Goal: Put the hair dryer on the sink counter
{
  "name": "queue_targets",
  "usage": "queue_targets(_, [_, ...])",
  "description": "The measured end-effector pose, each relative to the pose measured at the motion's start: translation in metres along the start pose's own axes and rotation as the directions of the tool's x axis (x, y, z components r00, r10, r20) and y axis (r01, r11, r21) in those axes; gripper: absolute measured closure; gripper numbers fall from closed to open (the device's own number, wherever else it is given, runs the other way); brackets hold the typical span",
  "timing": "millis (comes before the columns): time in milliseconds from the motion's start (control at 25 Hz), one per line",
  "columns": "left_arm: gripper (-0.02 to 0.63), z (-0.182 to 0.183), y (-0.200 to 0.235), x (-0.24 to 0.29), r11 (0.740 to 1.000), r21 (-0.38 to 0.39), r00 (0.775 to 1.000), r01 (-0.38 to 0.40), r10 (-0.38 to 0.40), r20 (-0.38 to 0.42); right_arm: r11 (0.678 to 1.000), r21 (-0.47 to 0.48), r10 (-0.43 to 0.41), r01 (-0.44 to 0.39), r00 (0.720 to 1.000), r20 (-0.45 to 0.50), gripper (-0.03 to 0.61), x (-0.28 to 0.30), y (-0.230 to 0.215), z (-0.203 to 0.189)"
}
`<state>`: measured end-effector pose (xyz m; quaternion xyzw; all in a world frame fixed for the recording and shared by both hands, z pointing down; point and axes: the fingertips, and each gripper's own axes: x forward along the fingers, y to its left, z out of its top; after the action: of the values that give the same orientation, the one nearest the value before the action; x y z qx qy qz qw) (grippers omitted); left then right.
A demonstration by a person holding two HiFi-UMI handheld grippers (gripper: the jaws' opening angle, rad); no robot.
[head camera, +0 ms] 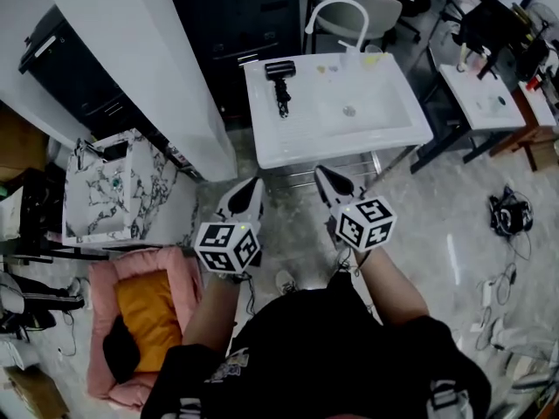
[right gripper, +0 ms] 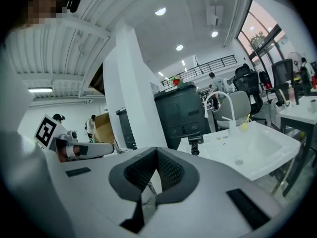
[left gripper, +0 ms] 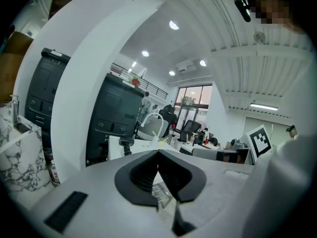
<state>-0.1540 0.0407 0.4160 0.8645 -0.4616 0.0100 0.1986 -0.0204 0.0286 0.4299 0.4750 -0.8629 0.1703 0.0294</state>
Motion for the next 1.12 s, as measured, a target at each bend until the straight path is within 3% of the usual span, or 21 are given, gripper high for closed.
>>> queue_targets(1120, [0.611, -0.001, -0.031, -0.011, 0.999, -0.001, 0.999, 0.041, -0.041, 0.026, 1.000, -0.010, -0.026, 0.026, 0.999, 0.041, 0.581, -0.040, 0.004, 0.007])
